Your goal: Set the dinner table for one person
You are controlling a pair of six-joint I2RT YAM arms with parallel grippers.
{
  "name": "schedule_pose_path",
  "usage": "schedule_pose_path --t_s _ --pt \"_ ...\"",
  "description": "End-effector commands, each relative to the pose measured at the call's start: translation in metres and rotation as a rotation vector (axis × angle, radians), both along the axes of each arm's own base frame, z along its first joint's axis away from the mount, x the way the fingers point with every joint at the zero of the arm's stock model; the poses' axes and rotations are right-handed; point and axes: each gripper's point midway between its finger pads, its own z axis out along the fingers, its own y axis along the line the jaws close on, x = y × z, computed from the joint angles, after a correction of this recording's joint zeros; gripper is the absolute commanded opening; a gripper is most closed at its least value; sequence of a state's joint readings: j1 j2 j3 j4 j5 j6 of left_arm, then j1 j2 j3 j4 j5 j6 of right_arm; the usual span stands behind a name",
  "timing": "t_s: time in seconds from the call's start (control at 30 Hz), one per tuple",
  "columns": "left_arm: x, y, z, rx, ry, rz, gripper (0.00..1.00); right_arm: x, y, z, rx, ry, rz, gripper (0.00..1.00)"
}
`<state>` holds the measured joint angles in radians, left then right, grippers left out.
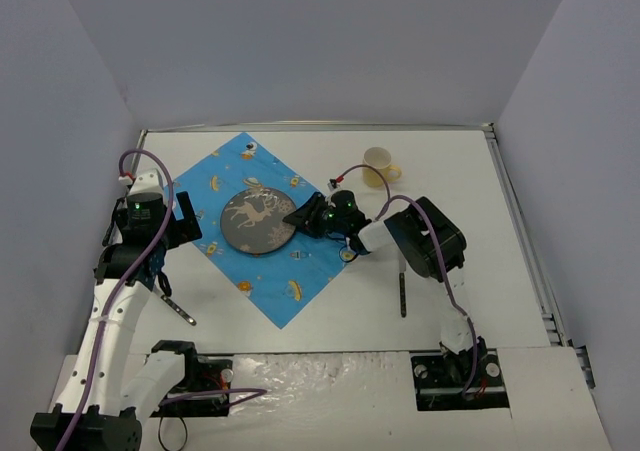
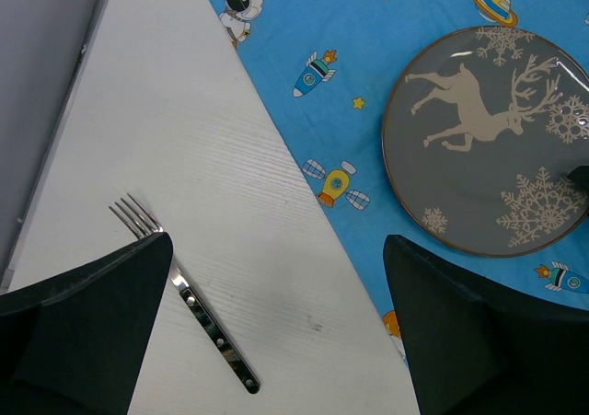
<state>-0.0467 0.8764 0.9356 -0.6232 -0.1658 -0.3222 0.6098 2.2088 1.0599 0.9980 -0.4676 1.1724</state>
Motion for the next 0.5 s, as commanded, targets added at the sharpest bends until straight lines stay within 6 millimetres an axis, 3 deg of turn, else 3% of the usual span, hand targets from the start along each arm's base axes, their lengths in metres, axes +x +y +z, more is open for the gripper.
schedule_pose_path --t_s 0.0,0.13,0.3,0.4,0.47 --pt "0.007 0.001 0.016 0.013 -0.063 0.0 0.97 0.007 0.005 0.04 0.026 -0.143 0.022 0.43" --pt "0.007 0.002 0.016 0.014 -0.064 0.003 0.97 0.008 -0.001 0.038 -0.039 -0.157 0.016 0.62" --pt "0.006 0.002 0.016 0.017 -0.062 0.004 0.97 0.007 -0.017 0.031 -0.168 -0.158 0.0 0.77" --pt "0.006 0.003 0.016 0.018 -0.063 0.005 0.97 0.006 -0.033 0.025 -0.287 -0.166 -0.014 0.81" --pt "0.006 0.003 0.017 0.019 -0.065 0.006 0.97 0.01 -0.046 0.031 -0.368 -0.208 -0.035 0.81"
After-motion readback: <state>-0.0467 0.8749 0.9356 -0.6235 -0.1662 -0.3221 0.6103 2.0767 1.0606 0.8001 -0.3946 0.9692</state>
